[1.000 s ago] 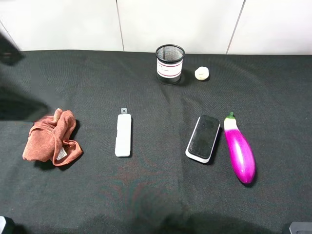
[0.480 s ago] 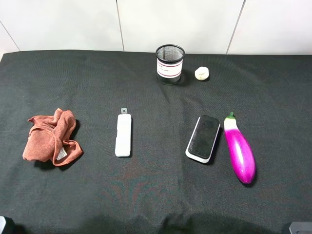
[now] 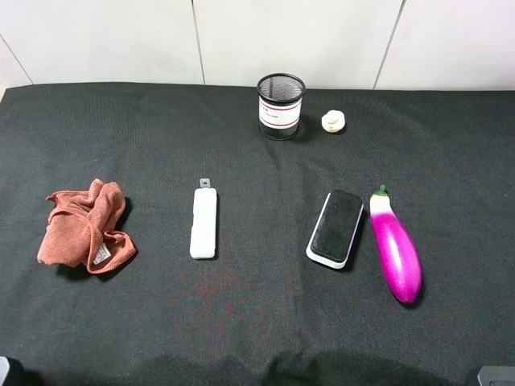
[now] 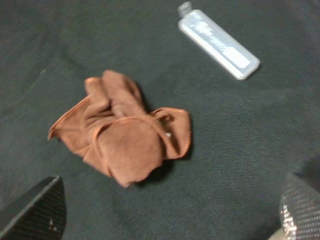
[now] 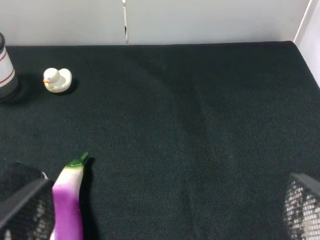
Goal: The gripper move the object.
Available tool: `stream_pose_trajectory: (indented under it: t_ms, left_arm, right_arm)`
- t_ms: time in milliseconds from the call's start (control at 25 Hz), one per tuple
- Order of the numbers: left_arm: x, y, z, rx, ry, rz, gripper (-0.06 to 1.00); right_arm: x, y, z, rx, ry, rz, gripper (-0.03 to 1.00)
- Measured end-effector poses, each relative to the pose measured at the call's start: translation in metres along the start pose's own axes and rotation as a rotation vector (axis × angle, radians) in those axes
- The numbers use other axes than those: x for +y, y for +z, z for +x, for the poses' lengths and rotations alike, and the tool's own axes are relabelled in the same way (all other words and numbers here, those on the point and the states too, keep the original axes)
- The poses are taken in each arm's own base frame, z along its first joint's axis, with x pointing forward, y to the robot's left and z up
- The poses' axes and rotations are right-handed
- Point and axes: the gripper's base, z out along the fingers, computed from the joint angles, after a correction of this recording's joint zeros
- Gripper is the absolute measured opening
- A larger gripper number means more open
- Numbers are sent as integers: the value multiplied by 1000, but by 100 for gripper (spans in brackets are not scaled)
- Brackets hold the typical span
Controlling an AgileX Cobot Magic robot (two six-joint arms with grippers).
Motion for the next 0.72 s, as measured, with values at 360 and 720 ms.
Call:
stream_pose_trajectory:
  t_ms: [360, 720]
  left_arm:
    - [0, 14, 35, -96, -160, -158, 91]
    - [-1, 21, 44, -109, -208, -250, 91]
  right_arm:
    - [0, 0, 0, 0, 0, 0, 69]
    - [0, 0, 0, 0, 0, 0, 69]
